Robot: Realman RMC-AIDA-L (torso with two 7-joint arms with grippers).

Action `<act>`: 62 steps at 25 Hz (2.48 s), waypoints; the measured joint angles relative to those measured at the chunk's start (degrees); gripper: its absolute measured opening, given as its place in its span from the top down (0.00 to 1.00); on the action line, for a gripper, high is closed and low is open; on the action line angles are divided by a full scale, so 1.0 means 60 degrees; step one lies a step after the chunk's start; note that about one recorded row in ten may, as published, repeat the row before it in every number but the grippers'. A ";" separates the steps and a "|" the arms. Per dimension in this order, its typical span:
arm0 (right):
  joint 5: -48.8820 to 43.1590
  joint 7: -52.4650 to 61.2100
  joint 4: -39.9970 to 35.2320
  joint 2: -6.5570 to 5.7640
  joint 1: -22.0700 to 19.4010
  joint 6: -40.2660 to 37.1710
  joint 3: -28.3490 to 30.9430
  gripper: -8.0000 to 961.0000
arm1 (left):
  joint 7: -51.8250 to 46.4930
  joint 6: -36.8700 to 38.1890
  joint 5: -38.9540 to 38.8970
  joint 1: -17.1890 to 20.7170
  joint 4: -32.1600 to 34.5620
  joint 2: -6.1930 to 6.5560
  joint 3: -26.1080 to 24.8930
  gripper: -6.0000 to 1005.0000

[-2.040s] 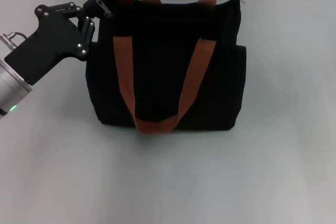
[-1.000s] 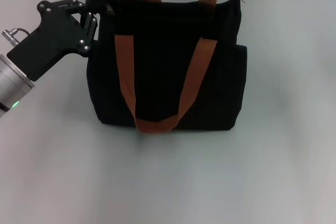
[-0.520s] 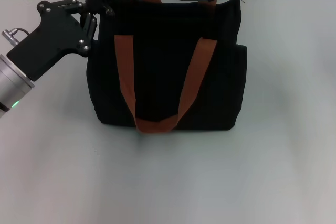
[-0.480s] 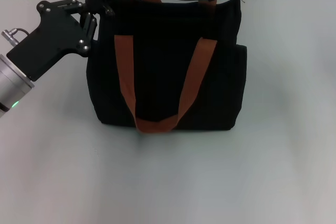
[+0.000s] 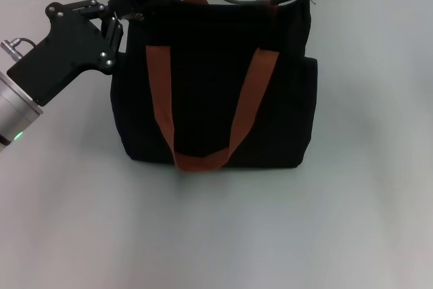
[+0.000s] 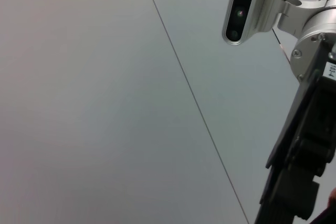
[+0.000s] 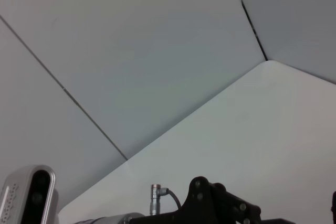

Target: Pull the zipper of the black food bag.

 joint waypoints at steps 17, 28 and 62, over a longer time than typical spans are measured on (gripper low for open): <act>0.0409 0.0044 -0.1280 -0.0124 -0.1197 -0.0653 0.0017 0.64 | -0.0022 -0.0005 0.0000 0.0039 0.0000 0.0001 -0.0092 0.97; 0.0441 0.0262 -0.1174 -0.0063 -0.1264 -0.0840 -0.0110 0.64 | -0.0048 0.0074 -0.0001 -0.0014 0.0000 0.0001 -0.0011 0.97; 0.0421 0.0203 -0.0369 0.0029 -0.0796 0.0411 -0.1099 0.65 | -0.0068 0.0113 0.0015 -0.0111 -0.0079 0.0000 -0.0008 0.97</act>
